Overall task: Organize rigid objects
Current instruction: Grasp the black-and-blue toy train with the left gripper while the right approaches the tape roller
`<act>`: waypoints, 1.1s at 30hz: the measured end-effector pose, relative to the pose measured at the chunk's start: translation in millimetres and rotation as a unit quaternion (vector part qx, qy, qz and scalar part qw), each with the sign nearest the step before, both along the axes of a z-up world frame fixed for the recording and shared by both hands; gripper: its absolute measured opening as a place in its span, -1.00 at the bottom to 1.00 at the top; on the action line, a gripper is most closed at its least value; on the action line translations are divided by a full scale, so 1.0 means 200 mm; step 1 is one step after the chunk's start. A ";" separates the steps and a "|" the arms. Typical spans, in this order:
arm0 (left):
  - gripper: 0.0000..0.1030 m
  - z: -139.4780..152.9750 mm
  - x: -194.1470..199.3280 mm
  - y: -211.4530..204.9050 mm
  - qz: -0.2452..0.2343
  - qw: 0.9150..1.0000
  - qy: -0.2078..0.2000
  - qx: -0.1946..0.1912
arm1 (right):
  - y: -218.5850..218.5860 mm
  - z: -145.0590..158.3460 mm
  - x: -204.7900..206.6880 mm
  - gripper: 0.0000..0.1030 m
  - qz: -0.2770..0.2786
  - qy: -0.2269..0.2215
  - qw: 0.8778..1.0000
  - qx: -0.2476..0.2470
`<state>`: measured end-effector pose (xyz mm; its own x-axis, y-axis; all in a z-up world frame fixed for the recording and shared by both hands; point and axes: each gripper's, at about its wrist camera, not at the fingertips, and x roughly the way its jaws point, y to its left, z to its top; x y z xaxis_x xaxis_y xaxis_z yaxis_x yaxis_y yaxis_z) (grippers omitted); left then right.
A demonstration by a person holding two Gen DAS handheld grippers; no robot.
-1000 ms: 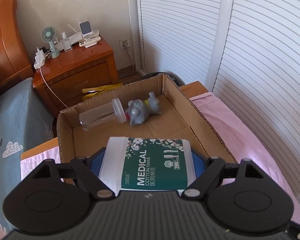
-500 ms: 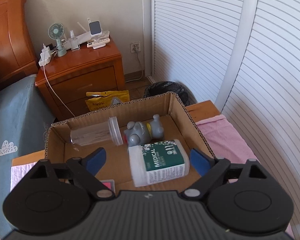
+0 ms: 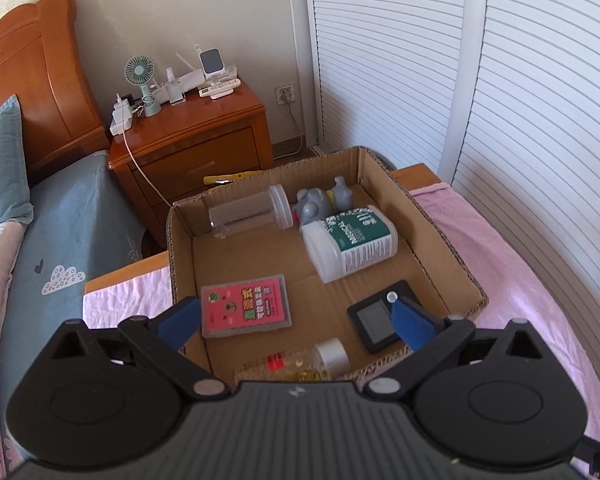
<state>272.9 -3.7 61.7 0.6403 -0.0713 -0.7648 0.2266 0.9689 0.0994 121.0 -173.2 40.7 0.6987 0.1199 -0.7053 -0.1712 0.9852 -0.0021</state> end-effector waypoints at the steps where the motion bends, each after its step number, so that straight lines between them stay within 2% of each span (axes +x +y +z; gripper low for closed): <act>1: 0.97 -0.01 -0.04 0.02 0.002 1.000 0.003 0.000 | 0.01 0.00 -0.01 1.00 0.003 0.001 1.000 -0.001; 8: 0.97 -0.16 -0.22 0.15 0.045 0.999 0.021 -0.004 | 0.05 -0.04 -0.05 1.00 0.008 0.010 1.000 0.001; 17: 0.97 -0.44 -0.30 0.26 0.117 0.991 0.056 -0.046 | 0.03 -0.08 -0.08 1.00 0.004 0.022 1.000 0.002; 21: 0.97 -0.52 -0.31 0.22 0.133 0.990 0.047 -0.015 | 0.01 -0.12 -0.06 1.00 -0.004 0.033 0.999 -0.002; 25: 0.97 -0.57 -0.30 0.18 0.135 0.990 0.040 -0.013 | -0.02 -0.16 -0.05 1.00 -0.008 0.044 0.999 0.000; 31: 0.99 -0.64 -0.26 0.11 0.140 0.988 0.028 0.052 | -0.05 -0.21 -0.03 1.00 -0.016 0.060 0.998 -0.007; 33: 0.99 -0.65 -0.27 0.10 0.134 0.989 0.014 0.052 | -0.05 -0.23 -0.02 1.00 -0.018 0.062 0.998 -0.010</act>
